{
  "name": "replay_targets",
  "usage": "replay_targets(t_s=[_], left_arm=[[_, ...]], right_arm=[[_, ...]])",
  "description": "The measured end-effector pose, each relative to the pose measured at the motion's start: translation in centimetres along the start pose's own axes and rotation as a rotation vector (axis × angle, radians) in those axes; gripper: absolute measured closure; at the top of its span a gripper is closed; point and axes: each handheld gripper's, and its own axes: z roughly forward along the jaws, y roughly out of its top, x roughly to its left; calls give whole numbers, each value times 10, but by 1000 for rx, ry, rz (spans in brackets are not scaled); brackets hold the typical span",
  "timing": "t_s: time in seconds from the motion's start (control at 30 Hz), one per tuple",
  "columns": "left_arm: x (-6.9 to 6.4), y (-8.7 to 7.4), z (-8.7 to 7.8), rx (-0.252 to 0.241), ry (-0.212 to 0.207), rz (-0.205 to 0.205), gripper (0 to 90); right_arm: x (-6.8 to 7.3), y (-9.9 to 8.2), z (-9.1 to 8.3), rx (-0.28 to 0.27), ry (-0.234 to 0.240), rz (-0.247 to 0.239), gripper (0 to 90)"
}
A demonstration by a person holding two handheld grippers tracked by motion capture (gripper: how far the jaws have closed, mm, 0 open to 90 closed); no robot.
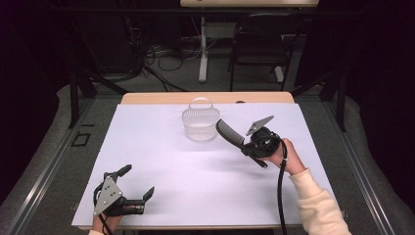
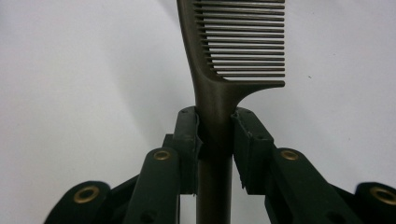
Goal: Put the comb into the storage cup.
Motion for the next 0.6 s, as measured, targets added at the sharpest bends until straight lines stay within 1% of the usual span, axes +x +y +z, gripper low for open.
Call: replay_targets(t_s=[0.13, 0.6], left_arm=[[0, 0, 0, 0, -1, 1, 4], [0, 0, 0, 1, -2, -1, 4]], right_arm=[[0, 0, -1, -22, -5, 5, 722], [-2, -1, -4, -55, -19, 24, 722]])
